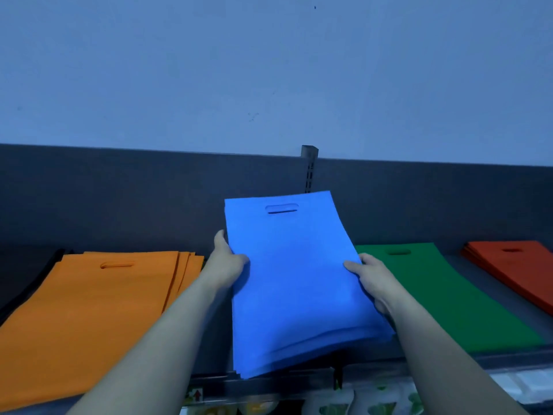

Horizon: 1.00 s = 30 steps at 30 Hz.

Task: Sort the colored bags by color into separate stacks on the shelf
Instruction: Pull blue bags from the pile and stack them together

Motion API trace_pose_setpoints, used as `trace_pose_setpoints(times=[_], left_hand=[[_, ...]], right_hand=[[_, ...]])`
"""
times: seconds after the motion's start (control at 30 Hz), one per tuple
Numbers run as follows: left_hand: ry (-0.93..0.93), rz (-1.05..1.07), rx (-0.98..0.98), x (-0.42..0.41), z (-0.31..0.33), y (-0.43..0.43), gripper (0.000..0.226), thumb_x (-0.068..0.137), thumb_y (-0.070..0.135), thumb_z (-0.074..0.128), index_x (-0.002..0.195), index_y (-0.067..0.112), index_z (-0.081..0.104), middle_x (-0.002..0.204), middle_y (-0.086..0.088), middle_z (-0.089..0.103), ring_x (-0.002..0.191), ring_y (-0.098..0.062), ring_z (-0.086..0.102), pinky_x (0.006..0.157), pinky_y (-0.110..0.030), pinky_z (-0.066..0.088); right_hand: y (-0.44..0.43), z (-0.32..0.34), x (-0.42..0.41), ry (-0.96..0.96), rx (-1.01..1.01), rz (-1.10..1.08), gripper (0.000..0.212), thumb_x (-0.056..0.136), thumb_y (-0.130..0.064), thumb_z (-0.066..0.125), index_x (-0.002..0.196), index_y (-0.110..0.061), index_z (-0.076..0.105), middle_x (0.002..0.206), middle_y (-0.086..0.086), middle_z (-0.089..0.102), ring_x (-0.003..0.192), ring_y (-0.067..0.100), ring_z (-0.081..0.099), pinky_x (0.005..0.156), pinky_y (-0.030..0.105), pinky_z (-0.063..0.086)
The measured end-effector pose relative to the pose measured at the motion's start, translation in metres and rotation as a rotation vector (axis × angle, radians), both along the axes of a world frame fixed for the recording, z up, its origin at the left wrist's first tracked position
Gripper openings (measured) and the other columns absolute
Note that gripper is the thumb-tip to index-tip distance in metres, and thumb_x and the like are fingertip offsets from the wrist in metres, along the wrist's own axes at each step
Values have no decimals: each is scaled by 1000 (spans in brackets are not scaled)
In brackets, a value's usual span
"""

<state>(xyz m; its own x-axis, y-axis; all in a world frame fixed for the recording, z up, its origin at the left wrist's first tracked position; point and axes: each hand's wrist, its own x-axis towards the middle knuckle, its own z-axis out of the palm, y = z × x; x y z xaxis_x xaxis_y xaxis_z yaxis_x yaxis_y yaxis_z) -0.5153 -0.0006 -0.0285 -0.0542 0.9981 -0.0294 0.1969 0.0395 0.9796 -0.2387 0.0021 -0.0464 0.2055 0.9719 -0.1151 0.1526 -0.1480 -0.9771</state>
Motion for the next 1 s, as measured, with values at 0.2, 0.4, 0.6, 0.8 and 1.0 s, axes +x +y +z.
trace_pose_setpoints(times=[0.2,0.4,0.6,0.8,1.0], left_hand=[[102,-130,-215,2,-46,-8,79,80,20,68,143,34,22,123,10,57,105,-14,60,91,-39,52],[343,-227,-331,5,-64,-27,121,58,55,84,151,32,9,159,1,11,142,-26,25,110,-40,32],[607,-385,-377,10,-58,-57,140,47,52,89,148,45,-8,155,2,-27,146,-31,6,114,-44,29],[717,-384,-297,15,-59,-75,134,54,38,90,149,41,-4,156,-1,-20,143,-31,19,107,-38,36],[762,-324,-176,20,-64,-75,121,56,37,90,152,23,17,154,-6,21,139,-26,28,107,-36,34]], right_hand=[[8,-35,4,-150,-223,31,39,89,-21,59,122,-1,51,119,10,60,99,29,62,84,38,49],[15,-64,2,-397,-200,-14,46,90,-24,62,60,-13,30,62,4,32,55,18,32,53,27,23],[-4,-54,6,-429,-229,187,66,72,-54,76,116,-9,56,116,7,59,97,24,59,76,37,47],[-33,-28,21,-769,-419,593,120,52,-58,85,148,-23,21,151,0,31,132,22,38,110,41,35],[-52,-34,22,-1008,-403,581,126,53,-50,88,150,-21,12,153,5,23,137,29,30,108,47,37]])
